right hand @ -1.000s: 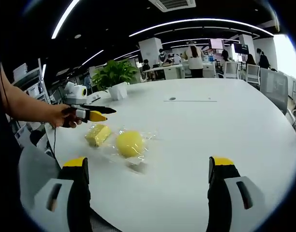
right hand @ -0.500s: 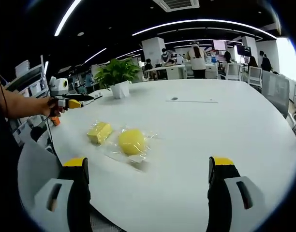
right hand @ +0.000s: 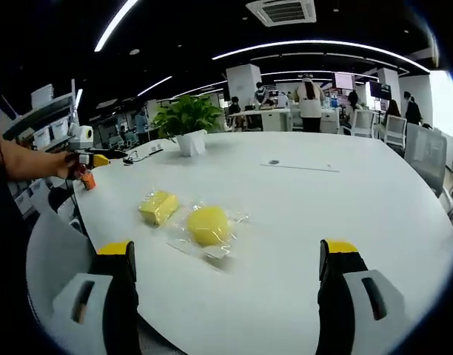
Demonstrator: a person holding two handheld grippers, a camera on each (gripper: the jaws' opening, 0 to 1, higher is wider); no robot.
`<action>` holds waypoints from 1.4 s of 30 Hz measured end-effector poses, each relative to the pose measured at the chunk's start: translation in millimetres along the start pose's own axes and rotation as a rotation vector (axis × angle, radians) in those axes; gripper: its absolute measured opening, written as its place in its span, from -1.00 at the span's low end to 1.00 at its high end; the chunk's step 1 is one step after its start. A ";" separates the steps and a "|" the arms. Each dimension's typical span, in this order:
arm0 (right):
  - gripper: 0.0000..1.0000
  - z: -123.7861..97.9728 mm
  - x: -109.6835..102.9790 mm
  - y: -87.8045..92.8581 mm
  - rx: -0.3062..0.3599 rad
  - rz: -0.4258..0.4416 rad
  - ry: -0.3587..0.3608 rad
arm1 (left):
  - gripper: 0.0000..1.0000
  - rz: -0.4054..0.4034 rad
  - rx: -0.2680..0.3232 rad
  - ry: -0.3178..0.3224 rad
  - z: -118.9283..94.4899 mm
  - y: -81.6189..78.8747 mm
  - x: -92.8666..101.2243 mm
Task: Compare the silicone blocks by pressing each to a similar depth, holding the contact briefly, and releasing to observe deformation and rebound differences across the visible hardness samples.
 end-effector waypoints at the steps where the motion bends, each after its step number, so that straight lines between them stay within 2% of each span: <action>1: 0.93 1.2 0.1 1.3 -0.002 0.001 -0.005 | 1.00 -0.022 0.007 0.002 -3.7 1.5 -0.2; 5: 0.93 2.5 -1.0 3.8 -0.014 0.008 -0.016 | 1.00 -0.005 0.016 -0.028 -24.7 8.2 -3.7; 9: 0.93 6.1 -0.2 7.7 -0.034 0.005 -0.017 | 1.00 0.001 -0.009 -0.052 -37.4 25.3 -8.5; 10: 0.93 6.3 -0.3 10.4 -0.048 0.032 -0.019 | 1.00 -0.023 -0.007 -0.055 -40.2 28.8 -8.8; 11: 0.93 6.9 -2.9 11.3 -0.044 0.098 -0.036 | 1.00 -0.048 0.003 -0.060 -44.4 32.2 -8.2; 12: 0.93 6.8 -1.9 12.6 -0.047 0.098 -0.040 | 1.00 -0.044 0.010 -0.067 -48.8 35.1 -7.9; 13: 0.93 6.3 -2.2 12.5 -0.037 0.077 -0.038 | 1.00 -0.042 0.014 -0.072 -51.1 36.5 -7.4; 14: 0.93 5.7 -1.0 8.0 0.008 0.014 -0.029 | 1.00 -0.045 0.023 -0.079 -53.3 37.2 -7.8; 16: 0.93 2.6 -1.3 10.9 0.007 0.008 -0.022 | 1.00 -0.058 0.032 -0.082 -58.3 40.0 -8.3; 18: 0.93 -0.2 1.2 12.6 0.008 -0.002 -0.007 | 1.00 -0.026 0.030 -0.099 -63.3 44.7 -9.4; 21: 0.93 -4.4 0.1 16.2 0.018 0.003 -0.007 | 1.00 -0.017 0.018 -0.093 -70.1 53.8 -8.6; 23: 0.93 -3.7 -1.8 23.2 -0.007 -0.008 -0.011 | 1.00 -0.004 0.030 -0.091 -72.7 56.0 -8.0; 25: 0.93 -2.4 -4.6 28.4 -0.027 -0.014 -0.017 | 1.00 0.017 0.069 -0.088 -74.0 57.7 -8.2; 28: 0.93 1.1 -5.9 34.3 -0.049 -0.004 -0.013 | 1.00 0.007 0.063 -0.090 -71.8 63.8 -8.9; 32: 0.93 3.5 -12.7 34.4 -0.045 0.007 -0.013 | 1.00 0.014 0.058 -0.096 -69.2 64.1 -8.0; 35: 0.93 4.4 -11.6 35.1 -0.042 0.011 -0.008 | 1.00 -0.005 0.075 -0.098 -67.3 62.1 -8.5; 38: 0.93 3.8 -11.4 32.8 -0.034 0.016 0.002 | 1.00 -0.025 0.066 -0.099 -62.9 64.2 -8.6; 40: 0.93 3.1 -10.3 29.5 -0.022 0.013 0.010 | 1.00 -0.031 0.049 -0.098 -61.9 64.4 -6.9; 42: 0.93 4.0 -9.2 26.4 0.000 0.005 0.015 | 1.00 -0.025 0.063 -0.110 -63.7 61.1 -5.3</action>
Point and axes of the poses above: the point that each gripper's makers call its tool centre point, and the gripper's own axes: z roughly forward along the fingers, x roughly to its right, y roughly out of its underside, the point moved 4 cm from there along -z, roughly backward along the fingers, and after that the axes turned 5 degrees about z, right-handed, at the moved point
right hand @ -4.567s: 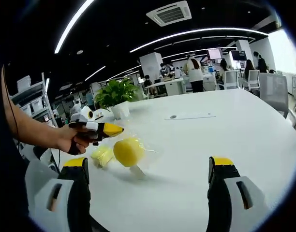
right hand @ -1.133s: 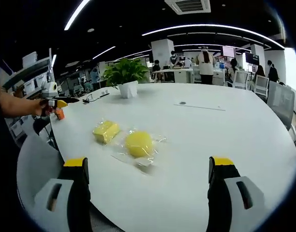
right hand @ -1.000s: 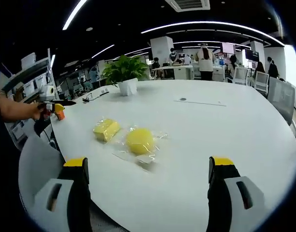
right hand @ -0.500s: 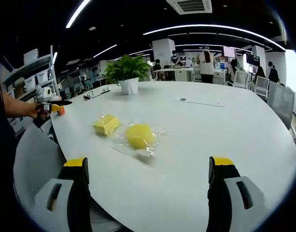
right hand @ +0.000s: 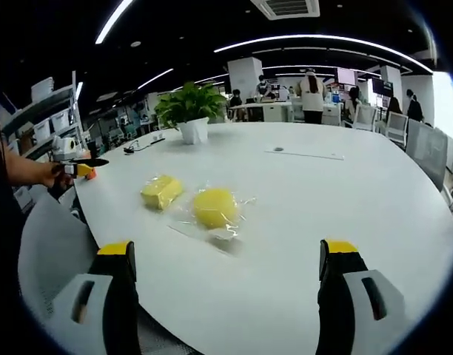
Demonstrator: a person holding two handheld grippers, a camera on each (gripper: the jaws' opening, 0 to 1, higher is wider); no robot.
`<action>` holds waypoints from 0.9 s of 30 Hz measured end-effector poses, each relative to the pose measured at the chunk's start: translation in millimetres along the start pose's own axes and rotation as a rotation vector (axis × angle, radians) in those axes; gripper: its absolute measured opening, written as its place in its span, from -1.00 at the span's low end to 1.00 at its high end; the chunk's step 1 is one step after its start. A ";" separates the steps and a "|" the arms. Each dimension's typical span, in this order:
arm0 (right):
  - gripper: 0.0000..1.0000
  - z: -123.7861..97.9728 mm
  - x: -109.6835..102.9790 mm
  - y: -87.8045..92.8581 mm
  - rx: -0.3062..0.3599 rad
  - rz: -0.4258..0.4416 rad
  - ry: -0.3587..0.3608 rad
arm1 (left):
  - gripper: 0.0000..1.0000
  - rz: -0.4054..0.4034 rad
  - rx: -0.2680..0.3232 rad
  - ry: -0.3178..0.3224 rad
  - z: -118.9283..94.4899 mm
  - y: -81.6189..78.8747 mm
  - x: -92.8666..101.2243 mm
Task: Compare the silicone blocks by pressing each to a similar depth, holding the contact briefly, and releasing to observe deformation and rebound differences across the visible hardness samples.
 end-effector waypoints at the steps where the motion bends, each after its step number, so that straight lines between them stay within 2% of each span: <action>1: 0.93 1.4 0.2 1.2 -0.003 -0.007 0.001 | 1.00 -0.003 -0.001 0.002 -0.3 0.5 0.1; 6: 0.93 3.8 -1.4 8.1 -0.020 0.020 0.004 | 1.00 -0.012 -0.024 0.012 -0.1 9.3 0.5; 11: 0.93 3.0 -3.5 8.6 -0.025 0.026 0.005 | 1.00 -0.011 -0.018 0.020 3.1 9.1 1.1; 13: 0.93 3.1 -2.5 7.4 -0.015 0.033 0.010 | 1.00 0.008 -0.020 0.022 4.8 8.5 2.4; 15: 0.93 4.0 -3.0 6.4 -0.013 0.031 0.011 | 1.00 -0.017 -0.019 0.012 6.1 7.4 0.8; 17: 0.93 5.3 -4.4 5.8 -0.022 0.033 0.010 | 1.00 -0.037 0.009 -0.001 6.2 2.2 0.8; 19: 0.93 4.7 -7.1 3.2 -0.008 0.028 0.005 | 1.00 -0.029 0.011 -0.012 6.4 0.4 1.0; 20: 0.93 4.8 -8.1 2.7 -0.010 0.024 0.004 | 1.00 0.008 0.003 -0.038 5.5 -0.3 -1.8; 24: 0.93 3.3 -8.4 4.0 -0.022 0.001 0.005 | 1.00 -0.031 0.021 -0.017 4.3 -3.5 -0.7; 27: 0.93 0.6 -5.9 5.4 -0.023 0.026 0.010 | 1.00 -0.014 0.008 -0.011 3.7 -3.5 1.5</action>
Point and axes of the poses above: the point that each gripper's makers call its tool centre point, and the gripper's own axes: z roughly forward along the fingers, x roughly to its right, y roughly out of its underside, the point moved 4 cm from there along -z, roughly backward along the fingers, and after that the axes turned 5 degrees about z, right-handed, at the moved point
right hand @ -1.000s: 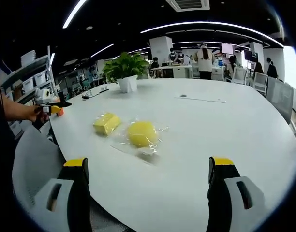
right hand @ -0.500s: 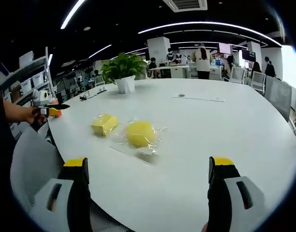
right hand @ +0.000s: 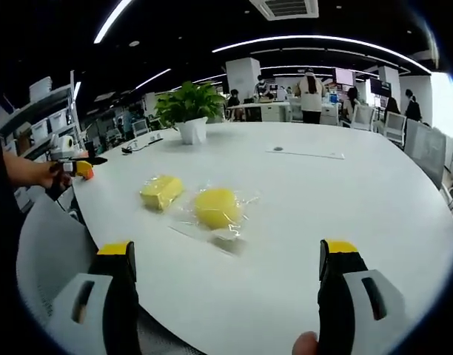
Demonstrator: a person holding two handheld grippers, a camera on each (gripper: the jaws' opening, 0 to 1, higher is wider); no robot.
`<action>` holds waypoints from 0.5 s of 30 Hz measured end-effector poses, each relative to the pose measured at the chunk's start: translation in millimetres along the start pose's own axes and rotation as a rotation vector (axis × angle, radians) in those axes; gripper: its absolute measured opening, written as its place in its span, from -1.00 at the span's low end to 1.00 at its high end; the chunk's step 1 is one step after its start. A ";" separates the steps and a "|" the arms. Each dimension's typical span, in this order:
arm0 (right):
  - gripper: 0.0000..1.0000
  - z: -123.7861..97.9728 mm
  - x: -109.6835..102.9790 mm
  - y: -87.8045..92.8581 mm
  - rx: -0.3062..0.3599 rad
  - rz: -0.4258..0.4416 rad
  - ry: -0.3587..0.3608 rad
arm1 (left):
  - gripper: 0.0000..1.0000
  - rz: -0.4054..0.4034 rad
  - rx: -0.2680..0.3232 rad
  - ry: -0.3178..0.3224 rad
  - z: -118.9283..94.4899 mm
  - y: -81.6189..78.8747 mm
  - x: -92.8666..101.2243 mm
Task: Compare the silicone blocks by pressing each to a similar depth, holding the contact briefly, and releasing to observe deformation and rebound differences across the visible hardness samples.
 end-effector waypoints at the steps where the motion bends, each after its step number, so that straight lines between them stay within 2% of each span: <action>1: 0.93 -0.4 -0.3 -0.2 0.002 0.000 0.000 | 1.00 0.001 0.000 0.000 -0.3 -0.1 0.4; 2: 0.93 -1.0 -0.6 0.3 0.003 0.001 0.000 | 1.00 0.025 0.010 -0.001 -1.6 -1.9 0.8; 9: 0.93 -2.0 -2.1 1.7 -0.010 -0.004 0.008 | 1.00 0.013 -0.023 -0.021 -1.8 3.2 -1.1; 15: 0.93 -0.9 -4.8 1.2 -0.009 -0.007 0.010 | 1.00 0.022 -0.018 0.004 -3.0 -0.3 1.4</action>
Point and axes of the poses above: the point that each gripper's makers call its tool centre point, and the gripper's own axes: z roughly forward along the fingers, x roughly to its right, y roughly out of its underside, the point moved 4 cm from there along -z, roughly backward along the fingers, and after that the axes turned 5 degrees about z, right-handed, at the moved point
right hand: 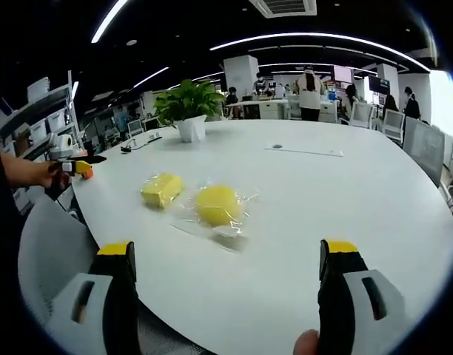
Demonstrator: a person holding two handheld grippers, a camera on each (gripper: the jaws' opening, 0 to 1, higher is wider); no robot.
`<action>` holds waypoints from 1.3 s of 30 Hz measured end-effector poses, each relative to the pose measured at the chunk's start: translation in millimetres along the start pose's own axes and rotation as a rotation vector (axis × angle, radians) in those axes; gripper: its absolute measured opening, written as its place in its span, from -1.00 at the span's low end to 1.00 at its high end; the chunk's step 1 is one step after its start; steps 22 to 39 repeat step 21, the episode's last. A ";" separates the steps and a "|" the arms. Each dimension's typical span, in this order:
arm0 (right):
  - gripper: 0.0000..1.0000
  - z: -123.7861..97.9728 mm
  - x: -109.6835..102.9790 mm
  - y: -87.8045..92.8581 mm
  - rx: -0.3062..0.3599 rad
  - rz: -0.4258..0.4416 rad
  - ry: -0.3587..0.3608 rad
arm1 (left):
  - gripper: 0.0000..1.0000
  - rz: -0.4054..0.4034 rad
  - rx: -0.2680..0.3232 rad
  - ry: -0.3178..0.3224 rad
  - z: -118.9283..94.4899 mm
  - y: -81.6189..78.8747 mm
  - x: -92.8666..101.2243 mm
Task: Compare the silicone blocks by pressing each to a similar depth, holding the contact briefly, and releasing to observe deformation and rebound differences across the visible hardness samples.
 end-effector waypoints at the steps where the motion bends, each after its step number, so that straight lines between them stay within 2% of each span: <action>1: 0.93 0.3 -0.1 -0.9 0.005 0.001 0.001 | 1.00 0.001 -0.005 0.001 0.1 0.9 0.1; 3: 0.93 1.2 -3.8 -2.5 0.020 0.010 -0.018 | 1.00 0.002 -0.015 0.002 0.3 2.9 0.4; 6: 0.93 2.6 -7.2 5.7 -0.012 0.018 -0.019 | 1.00 0.000 -0.023 -0.002 0.8 5.8 -0.9; 8: 0.93 2.4 -10.5 5.4 -0.009 0.007 -0.019 | 1.00 -0.028 -0.018 -0.003 0.9 4.1 0.5; 10: 0.93 1.7 -11.2 4.1 0.011 -0.007 -0.009 | 1.00 -0.024 -0.017 0.004 0.0 4.0 3.6; 14: 0.93 2.1 -15.0 8.8 0.012 0.027 -0.013 | 1.00 0.003 -0.041 0.025 -1.4 10.6 8.5; 18: 0.93 3.4 -20.7 9.7 0.005 0.023 -0.011 | 1.00 -0.018 -0.019 0.015 -2.5 8.9 3.1; 20: 0.93 6.4 -18.5 8.8 0.002 0.020 -0.001 | 1.00 -0.029 -0.005 -0.009 -1.2 7.1 -2.2; 21: 0.93 6.9 -18.7 7.0 0.001 0.025 0.000 | 1.00 -0.033 -0.017 -0.034 -0.1 8.8 -5.9; 39: 0.93 6.9 -18.7 7.0 0.001 0.025 0.000 | 1.00 -0.033 -0.017 -0.034 -0.1 8.8 -5.9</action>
Point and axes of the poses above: the point that each gripper's makers call its tool centre point, and the gripper's own axes: z roughly forward along the fingers, x roughly to its right, y roughly out of its underside, the point moved 4 cm from there along -z, roughly backward along the fingers, and after that the axes turned 5 degrees about z, right-handed, at the moved point
